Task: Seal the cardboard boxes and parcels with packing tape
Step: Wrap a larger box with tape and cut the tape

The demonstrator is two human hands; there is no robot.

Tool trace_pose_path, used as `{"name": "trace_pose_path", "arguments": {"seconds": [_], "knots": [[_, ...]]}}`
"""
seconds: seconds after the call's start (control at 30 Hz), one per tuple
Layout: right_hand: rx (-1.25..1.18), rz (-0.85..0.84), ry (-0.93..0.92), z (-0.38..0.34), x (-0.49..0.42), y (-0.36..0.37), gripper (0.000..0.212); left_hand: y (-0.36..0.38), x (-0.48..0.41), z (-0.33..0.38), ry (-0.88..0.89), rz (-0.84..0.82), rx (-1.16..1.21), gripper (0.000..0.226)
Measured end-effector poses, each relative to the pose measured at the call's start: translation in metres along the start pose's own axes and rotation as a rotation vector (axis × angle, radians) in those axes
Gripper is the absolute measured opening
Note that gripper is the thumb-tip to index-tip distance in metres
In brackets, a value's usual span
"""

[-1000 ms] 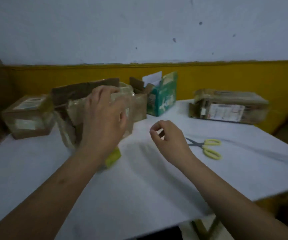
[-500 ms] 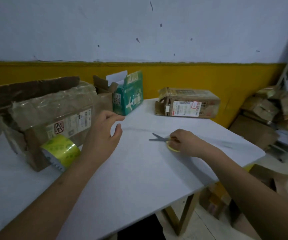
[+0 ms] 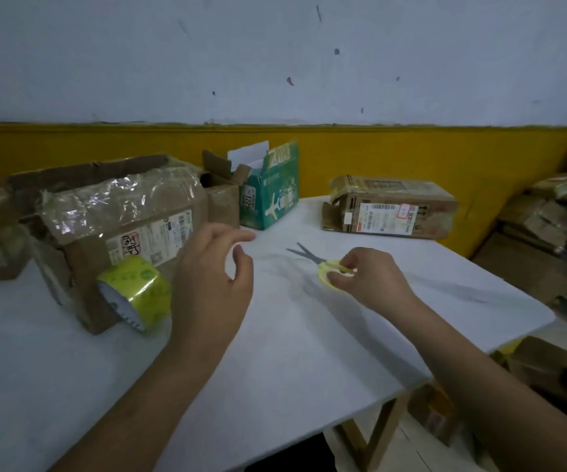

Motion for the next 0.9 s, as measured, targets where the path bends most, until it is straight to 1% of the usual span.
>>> {"name": "trace_pose_path", "arguments": {"seconds": [0.07, 0.13, 0.2, 0.23, 0.27, 0.3, 0.37, 0.4, 0.43, 0.47, 0.5, 0.57, 0.7, 0.77, 0.9], "knots": [[-0.190, 0.070, -0.039, -0.026, 0.001, 0.005, 0.033, -0.025, -0.001, 0.008, -0.142, 0.216, 0.031, 0.021], [-0.406, 0.068, -0.122, -0.059, -0.002, 0.010, 0.030, -0.044, 0.004, -0.001, -0.389, 0.415, 0.121, 0.020], [-0.542, 0.070, -0.307, -0.101, -0.005, 0.016, 0.021, -0.051, 0.013, -0.027, -0.645, 0.573, 0.205, 0.018], [-0.573, 0.083, -0.426, -0.124, -0.007, 0.019, 0.017, -0.052, 0.017, -0.038, -0.747, 0.608, 0.206, 0.019], [-0.582, 0.101, -0.540, -0.148, -0.010, 0.023, 0.013, -0.052, 0.021, -0.048, -0.814, 0.626, 0.196, 0.030], [-0.563, 0.117, -0.640, -0.170, -0.012, 0.028, 0.012, -0.050, 0.024, -0.056, -0.872, 0.626, 0.203, 0.042], [-0.447, 0.192, -0.819, -0.214, -0.016, 0.042, 0.032, -0.046, 0.027, -0.063, -0.950, 0.629, 0.234, 0.059], [-0.366, 0.233, -0.896, -0.232, -0.019, 0.051, 0.037, -0.045, 0.026, -0.064, -0.978, 0.624, 0.260, 0.069], [-0.297, 0.265, -0.956, -0.248, -0.019, 0.061, 0.039, -0.043, 0.025, -0.065, -1.003, 0.600, 0.286, 0.079], [-0.243, 0.272, -0.994, -0.261, -0.018, 0.072, 0.040, -0.042, 0.023, -0.066, -1.021, 0.577, 0.309, 0.083], [-0.210, 0.276, -1.014, -0.270, -0.018, 0.081, 0.041, -0.041, 0.021, -0.067, -1.031, 0.554, 0.320, 0.081], [-0.197, 0.264, -1.000, -0.284, -0.020, 0.094, 0.043, -0.042, 0.013, -0.068, -1.035, 0.528, 0.307, 0.066], [-0.288, 0.177, -0.955, -0.295, -0.033, 0.103, 0.042, -0.049, -0.007, -0.071, -1.057, 0.503, 0.278, 0.044], [-0.323, 0.155, -0.957, -0.295, -0.036, 0.107, 0.040, -0.052, -0.011, -0.070, -1.072, 0.481, 0.292, 0.045], [-0.394, 0.158, -0.946, -0.293, -0.037, 0.118, 0.041, -0.056, -0.007, -0.077, -1.060, 0.449, 0.338, 0.057]]}}
Point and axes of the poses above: each hand's wrist, its own x-axis away from the middle knuckle, its own y-axis out of the palm, z = x × y, the point moved 1 cm from there along -x, towards the middle knuckle, and after that the axes turned 7 degrees about z, right-handed, at the moved point
